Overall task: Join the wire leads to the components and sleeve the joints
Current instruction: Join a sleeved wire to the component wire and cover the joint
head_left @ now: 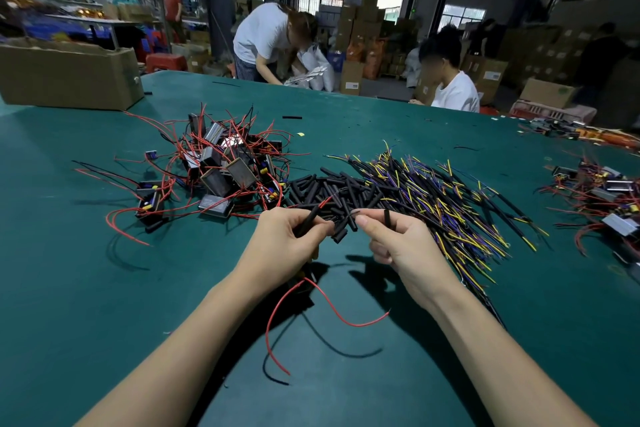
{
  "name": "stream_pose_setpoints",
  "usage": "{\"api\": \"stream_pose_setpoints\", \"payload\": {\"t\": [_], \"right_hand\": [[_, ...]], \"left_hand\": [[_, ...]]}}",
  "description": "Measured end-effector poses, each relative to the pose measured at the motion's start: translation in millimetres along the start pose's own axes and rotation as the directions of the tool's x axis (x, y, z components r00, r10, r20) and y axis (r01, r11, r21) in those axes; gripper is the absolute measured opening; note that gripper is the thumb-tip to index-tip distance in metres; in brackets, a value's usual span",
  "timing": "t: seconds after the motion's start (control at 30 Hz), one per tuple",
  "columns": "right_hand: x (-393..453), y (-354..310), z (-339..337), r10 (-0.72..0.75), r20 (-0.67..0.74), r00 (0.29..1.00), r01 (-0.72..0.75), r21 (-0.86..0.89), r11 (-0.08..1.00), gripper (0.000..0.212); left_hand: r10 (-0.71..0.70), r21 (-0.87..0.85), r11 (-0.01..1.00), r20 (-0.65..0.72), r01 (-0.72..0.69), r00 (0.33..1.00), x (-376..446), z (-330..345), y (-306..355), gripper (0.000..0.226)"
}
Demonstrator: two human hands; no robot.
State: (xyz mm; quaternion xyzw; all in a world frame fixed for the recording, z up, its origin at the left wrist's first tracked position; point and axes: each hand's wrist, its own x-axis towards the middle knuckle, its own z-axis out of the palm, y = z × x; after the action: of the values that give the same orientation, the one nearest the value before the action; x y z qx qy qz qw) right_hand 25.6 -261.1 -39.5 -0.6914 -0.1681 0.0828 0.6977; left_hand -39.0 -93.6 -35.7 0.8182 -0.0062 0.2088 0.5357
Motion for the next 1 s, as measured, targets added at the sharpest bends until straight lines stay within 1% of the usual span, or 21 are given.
{"api": "stream_pose_setpoints", "payload": {"t": [0.07, 0.1, 0.23, 0.33, 0.4, 0.47, 0.6, 0.63, 0.67, 0.7, 0.77, 0.83, 0.9, 0.97, 1.0], "right_hand": [[-1, 1, 4, 0.008, 0.062, 0.998, -0.009, 0.002, 1.000, 0.007], [-2, 2, 8, 0.002, 0.063, 0.998, -0.002, 0.003, 1.000, 0.005], [-2, 0, 18, -0.035, -0.015, 0.999, 0.036, 0.024, 0.999, 0.006], [-4, 0, 20, -0.053, -0.048, 0.997, 0.054, 0.015, 0.998, 0.012], [-4, 0, 21, -0.091, -0.068, 0.994, 0.091, 0.007, 0.996, 0.018], [-5, -1, 23, -0.143, -0.083, 0.986, 0.141, -0.022, 0.990, 0.023], [-5, -1, 24, -0.227, -0.127, 0.966, 0.206, -0.157, 0.966, 0.025], [-5, -1, 24, -0.216, -0.115, 0.970, 0.197, -0.152, 0.968, 0.024], [-5, -1, 23, -0.179, -0.079, 0.981, 0.171, -0.098, 0.980, 0.025], [-5, -2, 22, -0.121, -0.020, 0.992, 0.121, -0.003, 0.993, 0.030], [-4, -3, 19, 0.018, 0.105, 0.994, -0.037, 0.184, 0.982, 0.040], [-1, -5, 15, 0.121, 0.165, 0.979, -0.161, 0.253, 0.954, 0.037], [1, -5, 10, 0.141, 0.157, 0.977, -0.176, 0.233, 0.956, 0.036], [0, -5, 4, 0.074, 0.127, 0.989, -0.090, 0.127, 0.988, 0.031], [-2, -6, 1, 0.015, 0.116, 0.993, -0.018, 0.025, 1.000, 0.023]], "left_hand": [[-0.024, -0.024, 0.999, 0.024, 0.024, 0.999, 0, 0, 2, 0.021], [-0.029, -0.034, 0.999, 0.039, 0.031, 0.999, -1, 1, 3, 0.023], [-0.023, -0.020, 1.000, 0.052, 0.024, 0.998, -3, 4, 5, 0.021], [-0.017, -0.025, 1.000, 0.028, 0.018, 0.999, -3, 5, 5, 0.020], [-0.020, -0.029, 0.999, 0.024, 0.021, 1.000, -3, 5, 5, 0.021], [-0.024, -0.037, 0.999, 0.028, 0.025, 0.999, -3, 5, 6, 0.021], [-0.058, -0.079, 0.995, 0.045, 0.061, 0.997, -3, 5, 7, 0.021], [-0.068, -0.097, 0.993, 0.051, 0.073, 0.996, -2, 5, 7, 0.021], [-0.074, -0.116, 0.990, 0.056, 0.080, 0.996, -2, 5, 7, 0.021], [-0.068, -0.128, 0.989, 0.057, 0.075, 0.996, -2, 4, 7, 0.021], [-0.022, -0.104, 0.994, 0.054, 0.027, 0.998, -2, 2, 6, 0.020], [0.039, -0.030, 0.999, 0.050, -0.037, 0.998, -3, 1, 4, 0.018], [0.083, 0.021, 0.996, 0.041, -0.083, 0.996, -2, 1, 3, 0.020], [0.121, 0.060, 0.991, 0.035, -0.123, 0.992, -1, -1, 1, 0.025], [0.135, 0.078, 0.987, 0.034, -0.137, 0.990, 0, -2, 0, 0.025]]}}
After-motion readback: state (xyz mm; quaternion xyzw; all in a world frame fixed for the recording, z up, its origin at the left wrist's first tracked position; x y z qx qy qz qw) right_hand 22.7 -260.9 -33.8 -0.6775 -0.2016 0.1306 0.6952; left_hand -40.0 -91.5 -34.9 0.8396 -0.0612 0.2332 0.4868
